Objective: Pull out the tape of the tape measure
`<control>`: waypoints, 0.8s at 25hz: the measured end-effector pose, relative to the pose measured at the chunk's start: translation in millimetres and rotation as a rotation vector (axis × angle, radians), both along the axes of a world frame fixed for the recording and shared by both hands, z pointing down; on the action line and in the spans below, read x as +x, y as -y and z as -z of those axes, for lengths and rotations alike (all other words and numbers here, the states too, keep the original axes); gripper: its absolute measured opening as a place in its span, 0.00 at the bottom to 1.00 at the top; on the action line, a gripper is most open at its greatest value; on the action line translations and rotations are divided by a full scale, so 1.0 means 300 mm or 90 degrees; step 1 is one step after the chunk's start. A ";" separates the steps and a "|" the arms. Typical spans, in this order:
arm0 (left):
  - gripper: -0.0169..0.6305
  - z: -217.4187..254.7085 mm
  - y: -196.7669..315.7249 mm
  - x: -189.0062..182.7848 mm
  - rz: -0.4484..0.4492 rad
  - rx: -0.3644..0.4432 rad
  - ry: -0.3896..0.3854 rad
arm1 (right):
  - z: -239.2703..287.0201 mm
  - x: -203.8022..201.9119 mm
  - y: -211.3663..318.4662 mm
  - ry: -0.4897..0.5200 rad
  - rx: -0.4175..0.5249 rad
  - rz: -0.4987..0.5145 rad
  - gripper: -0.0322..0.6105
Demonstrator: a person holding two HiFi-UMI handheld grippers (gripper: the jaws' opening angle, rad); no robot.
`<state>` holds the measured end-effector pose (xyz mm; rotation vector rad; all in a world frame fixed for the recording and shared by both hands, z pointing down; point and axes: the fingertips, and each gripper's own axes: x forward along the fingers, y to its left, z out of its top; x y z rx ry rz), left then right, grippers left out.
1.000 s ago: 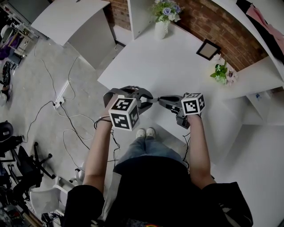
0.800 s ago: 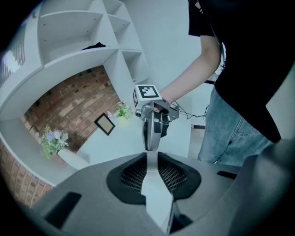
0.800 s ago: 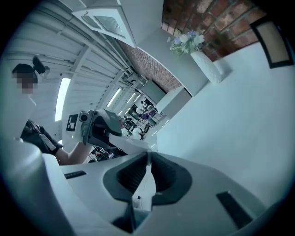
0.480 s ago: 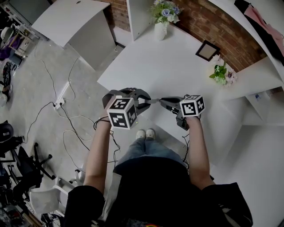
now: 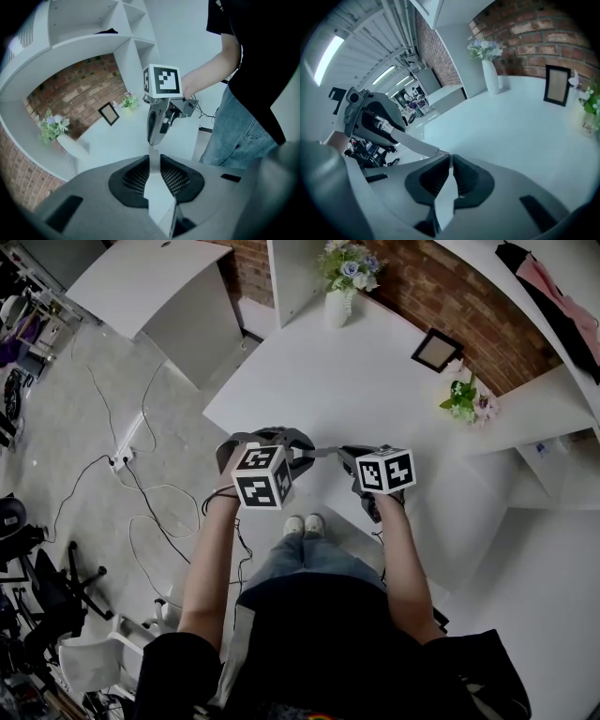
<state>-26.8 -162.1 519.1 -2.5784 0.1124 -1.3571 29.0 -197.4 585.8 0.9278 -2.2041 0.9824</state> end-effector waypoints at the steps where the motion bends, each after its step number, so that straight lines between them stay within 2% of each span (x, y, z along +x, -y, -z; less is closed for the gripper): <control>1: 0.14 -0.008 0.003 -0.006 0.003 0.000 0.006 | -0.007 0.020 0.003 -0.023 0.001 -0.016 0.09; 3: 0.14 -0.016 0.006 -0.019 0.007 -0.002 0.010 | -0.020 0.077 0.008 -0.070 0.005 -0.043 0.09; 7: 0.14 -0.019 0.009 -0.032 0.013 -0.010 -0.004 | -0.013 0.121 0.014 -0.036 -0.005 -0.094 0.09; 10: 0.14 -0.042 0.013 -0.047 0.010 -0.005 0.018 | -0.019 0.172 0.017 -0.092 0.006 -0.107 0.09; 14: 0.14 -0.042 0.021 -0.049 0.017 -0.022 -0.012 | -0.020 0.239 0.016 -0.073 -0.005 -0.145 0.09; 20: 0.14 -0.068 0.025 -0.055 0.011 -0.020 0.003 | -0.026 0.320 0.004 -0.125 -0.004 -0.168 0.09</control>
